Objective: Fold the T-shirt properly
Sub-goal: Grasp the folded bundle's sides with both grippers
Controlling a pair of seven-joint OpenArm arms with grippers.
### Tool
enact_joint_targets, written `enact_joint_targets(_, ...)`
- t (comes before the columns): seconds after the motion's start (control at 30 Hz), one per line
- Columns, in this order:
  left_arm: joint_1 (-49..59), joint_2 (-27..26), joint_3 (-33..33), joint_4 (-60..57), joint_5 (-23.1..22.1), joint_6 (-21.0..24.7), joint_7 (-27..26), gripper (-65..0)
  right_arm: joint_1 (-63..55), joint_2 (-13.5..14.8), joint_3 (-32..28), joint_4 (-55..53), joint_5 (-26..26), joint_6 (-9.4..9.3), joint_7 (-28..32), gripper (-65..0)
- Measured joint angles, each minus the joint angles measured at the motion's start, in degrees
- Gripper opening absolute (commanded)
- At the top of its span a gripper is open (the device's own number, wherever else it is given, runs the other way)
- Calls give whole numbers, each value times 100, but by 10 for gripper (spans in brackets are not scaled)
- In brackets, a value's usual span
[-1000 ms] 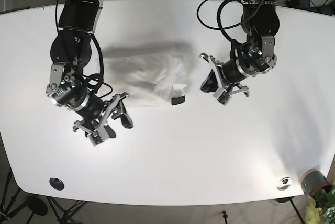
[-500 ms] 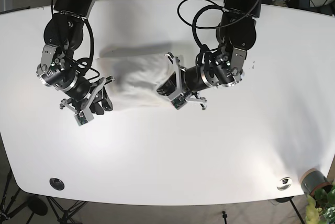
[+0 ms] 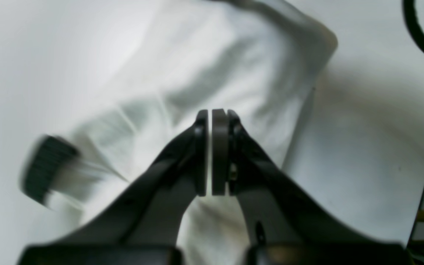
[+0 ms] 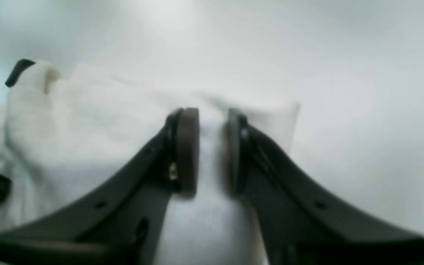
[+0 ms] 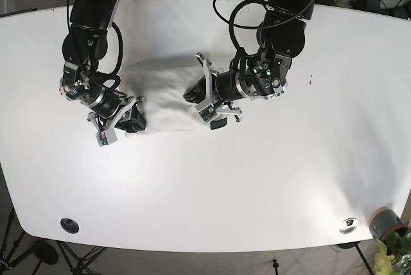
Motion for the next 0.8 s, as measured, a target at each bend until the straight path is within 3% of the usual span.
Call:
enact_joint_targets(0.1, -11, -57, -11, -439, -17, 4, -37, -650, -4, 98, -39, -343, 39, 0, 282, -525)
enact_joint_targets(0.3, -87, -262, -11, -1235, -208, -7, -911, -650, 2, 216, -267, -522, 44, -39, 479, -526)
enact_joint_targets(0.8, -901, -544, -7, -2505, -444, -170, -1469, -650, -367, 232, -284, -162, 109, -37, 476, -531)
